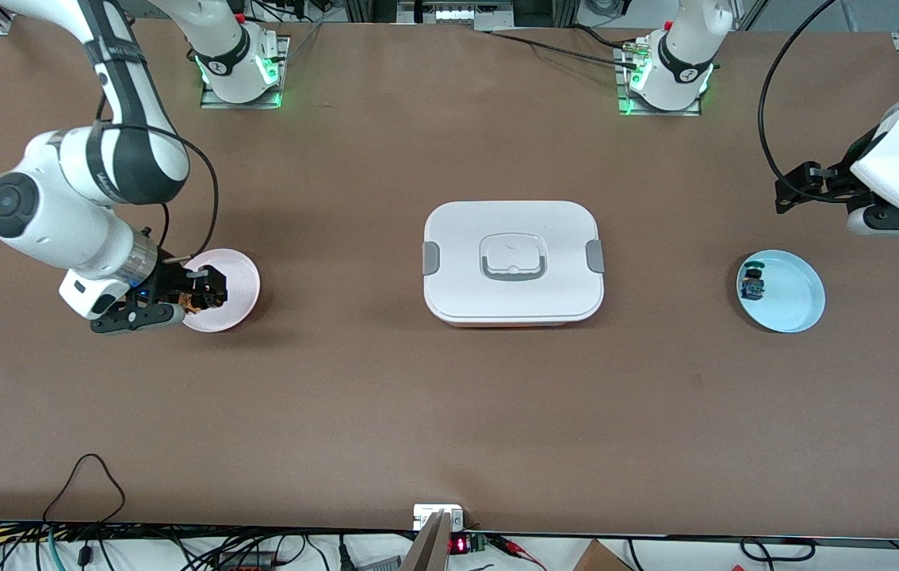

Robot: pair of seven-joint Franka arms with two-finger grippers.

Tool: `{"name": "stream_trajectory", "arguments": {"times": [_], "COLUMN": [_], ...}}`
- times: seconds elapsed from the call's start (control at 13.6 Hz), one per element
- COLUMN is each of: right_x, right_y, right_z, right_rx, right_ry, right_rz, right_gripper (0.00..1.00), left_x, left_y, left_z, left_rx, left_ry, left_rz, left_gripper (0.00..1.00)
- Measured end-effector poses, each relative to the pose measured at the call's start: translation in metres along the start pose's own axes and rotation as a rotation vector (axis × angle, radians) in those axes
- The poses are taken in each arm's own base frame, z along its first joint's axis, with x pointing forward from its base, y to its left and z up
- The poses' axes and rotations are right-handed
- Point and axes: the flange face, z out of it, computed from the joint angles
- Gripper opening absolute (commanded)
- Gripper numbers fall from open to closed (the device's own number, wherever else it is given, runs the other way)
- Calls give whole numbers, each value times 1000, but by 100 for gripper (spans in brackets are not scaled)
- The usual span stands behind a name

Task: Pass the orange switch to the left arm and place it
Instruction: 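Lift the switch over the box with the right gripper while the left gripper approaches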

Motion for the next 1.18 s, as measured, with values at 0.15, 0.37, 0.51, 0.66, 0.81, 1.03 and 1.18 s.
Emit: {"name": "stream_trajectory", "arguments": {"times": [0.15,0.37,0.51,0.66,0.81,1.03,1.18], "right_x": [11,19,19,18,16,14,11], "right_y": [-21,-51,-66,-81,-101,-140,-165], "right_z": [-31,-67,-79,-90,-101,-115,-117], "right_rx": [27,43,85,172,260,416,524], "right_ry": [39,100,129,169,230,350,427], "right_rz": [-30,-120,-238,-338,-422,-534,-623], "right_gripper": [0,0,0,0,0,0,0], "left_x": [0,0,-1,-7,-16,-23,-24], "left_y": [-1,-1,-1,-1,2,14,20], "left_z": [0,0,1,6,12,22,26], "left_rx": [0,0,0,3,8,-60,-190], "left_ry": [0,0,-6,-66,-141,-230,-272], "left_rz": [-1,-2,-2,-1,5,19,16], "left_gripper": [100,100,100,100,100,100,100]}}
